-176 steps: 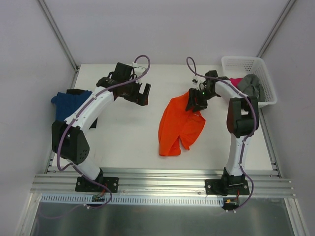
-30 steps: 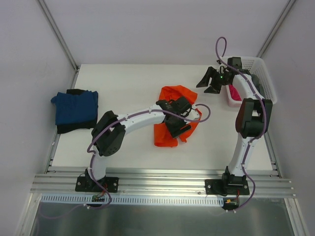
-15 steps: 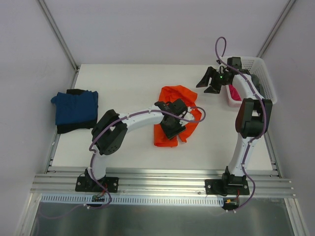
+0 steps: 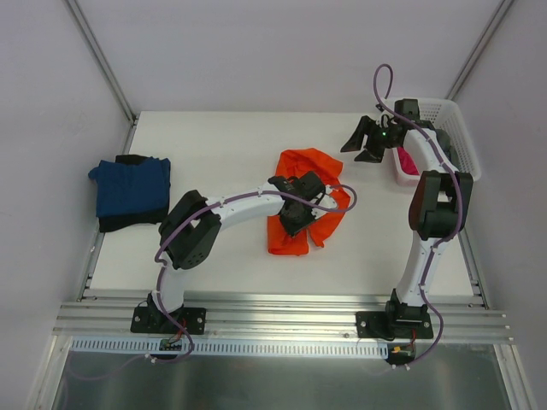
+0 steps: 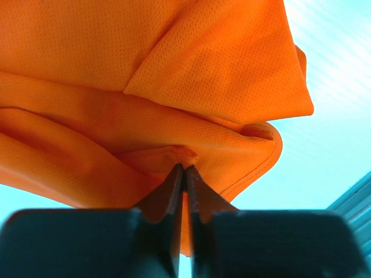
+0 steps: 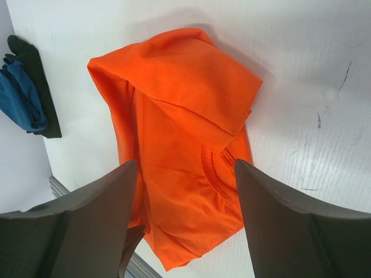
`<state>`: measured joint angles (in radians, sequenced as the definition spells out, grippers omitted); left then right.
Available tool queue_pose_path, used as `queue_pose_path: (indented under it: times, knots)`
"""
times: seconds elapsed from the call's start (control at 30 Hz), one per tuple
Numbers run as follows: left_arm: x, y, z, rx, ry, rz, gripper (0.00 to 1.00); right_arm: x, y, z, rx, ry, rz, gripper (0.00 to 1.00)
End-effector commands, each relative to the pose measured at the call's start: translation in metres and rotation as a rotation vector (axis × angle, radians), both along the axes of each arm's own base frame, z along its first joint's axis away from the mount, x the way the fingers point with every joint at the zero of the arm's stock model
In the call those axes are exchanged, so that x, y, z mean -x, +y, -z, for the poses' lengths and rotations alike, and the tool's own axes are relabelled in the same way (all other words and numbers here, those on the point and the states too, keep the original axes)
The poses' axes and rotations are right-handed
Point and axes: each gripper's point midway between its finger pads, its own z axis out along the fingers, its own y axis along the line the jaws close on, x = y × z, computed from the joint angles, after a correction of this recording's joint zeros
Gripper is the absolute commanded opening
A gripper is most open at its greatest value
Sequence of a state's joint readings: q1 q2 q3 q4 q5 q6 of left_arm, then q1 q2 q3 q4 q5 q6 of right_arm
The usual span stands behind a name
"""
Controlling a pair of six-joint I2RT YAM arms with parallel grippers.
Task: Fold and stack the t-shirts
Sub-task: Flatten the tshirt out
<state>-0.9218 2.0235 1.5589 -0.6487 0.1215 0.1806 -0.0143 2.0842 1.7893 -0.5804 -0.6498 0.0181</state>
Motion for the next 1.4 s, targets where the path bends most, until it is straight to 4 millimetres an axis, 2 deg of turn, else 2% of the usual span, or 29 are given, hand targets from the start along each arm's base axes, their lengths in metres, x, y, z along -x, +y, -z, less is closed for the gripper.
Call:
queue_pose_path:
  times: [0.0, 0.27, 0.3, 0.37, 0.47, 0.57, 0.67, 0.73, 0.77, 0.83, 0.87, 0.93, 1.0, 1.07, 1.17, 1.2, 1.23, 1.27, 1.33, 1.37]
  knots:
    - [-0.005, -0.005, -0.021, 0.030, -0.042, 0.004, 0.00, 0.001, 0.002, -0.023, 0.010, -0.064, -0.010, 0.72]
    - [-0.022, -0.017, -0.036, 0.052, -0.113, 0.009, 0.04, 0.002, 0.004, -0.023, 0.014, -0.068, -0.015, 0.72]
    - [-0.022, -0.019, -0.034, 0.048, -0.110, 0.012, 0.04, 0.003, 0.004, -0.022, 0.015, -0.062, -0.013, 0.72]
    - [-0.023, -0.022, -0.035, 0.055, -0.113, 0.012, 0.00, 0.004, 0.004, -0.025, 0.016, -0.068, -0.012, 0.72]
    - [-0.022, -0.024, -0.038, 0.060, -0.120, 0.017, 0.00, 0.006, 0.002, -0.025, 0.036, -0.081, -0.026, 0.72]
    - [-0.023, -0.021, -0.052, 0.070, -0.153, 0.017, 0.00, 0.008, 0.001, -0.027, 0.045, -0.087, -0.028, 0.72]
    - [-0.025, -0.009, -0.087, 0.104, -0.234, 0.011, 0.00, 0.010, 0.001, -0.031, 0.043, -0.089, -0.028, 0.72]
    - [-0.030, 0.004, -0.102, 0.095, -0.294, -0.009, 0.00, 0.011, 0.002, -0.036, 0.037, -0.098, -0.030, 0.72]
    - [-0.032, 0.018, -0.114, 0.103, -0.320, -0.025, 0.00, 0.016, 0.013, -0.042, 0.029, -0.111, -0.064, 0.72]
    - [-0.034, 0.038, -0.116, 0.080, -0.343, -0.035, 0.00, 0.025, 0.028, -0.046, 0.005, -0.114, -0.124, 0.72]
    - [-0.039, 0.051, -0.128, 0.091, -0.367, -0.060, 0.00, 0.031, 0.033, -0.046, 0.014, -0.116, -0.160, 0.72]
    - [-0.043, 0.070, -0.124, 0.070, -0.367, -0.084, 0.00, 0.039, 0.046, -0.044, 0.016, -0.113, -0.207, 0.72]
    - [-0.054, 0.090, -0.131, 0.070, -0.381, -0.131, 0.00, 0.044, 0.058, -0.034, 0.018, -0.088, -0.244, 0.69]
    - [-0.057, 0.097, -0.130, 0.077, -0.367, -0.134, 0.00, 0.049, 0.068, -0.026, 0.011, -0.073, -0.282, 0.66]
    - [-0.068, 0.103, -0.120, 0.058, -0.349, -0.141, 0.00, 0.056, 0.096, -0.011, -0.010, -0.049, -0.364, 0.62]
    - [-0.071, 0.103, -0.117, 0.051, -0.345, -0.141, 0.00, 0.053, 0.104, -0.016, -0.024, -0.068, -0.385, 0.62]
    - [-0.075, 0.101, -0.119, 0.055, -0.350, -0.144, 0.00, 0.051, 0.110, -0.002, -0.028, -0.037, -0.390, 0.61]
    - [-0.080, 0.101, -0.114, 0.043, -0.341, -0.152, 0.00, 0.047, 0.118, 0.000, -0.030, -0.042, -0.399, 0.61]
    - [-0.089, 0.099, -0.117, 0.041, -0.355, -0.166, 0.00, 0.035, 0.126, 0.007, -0.024, -0.046, -0.399, 0.60]
    - [-0.092, 0.098, -0.114, 0.031, -0.355, -0.163, 0.00, 0.035, 0.132, 0.009, -0.013, -0.045, -0.411, 0.60]
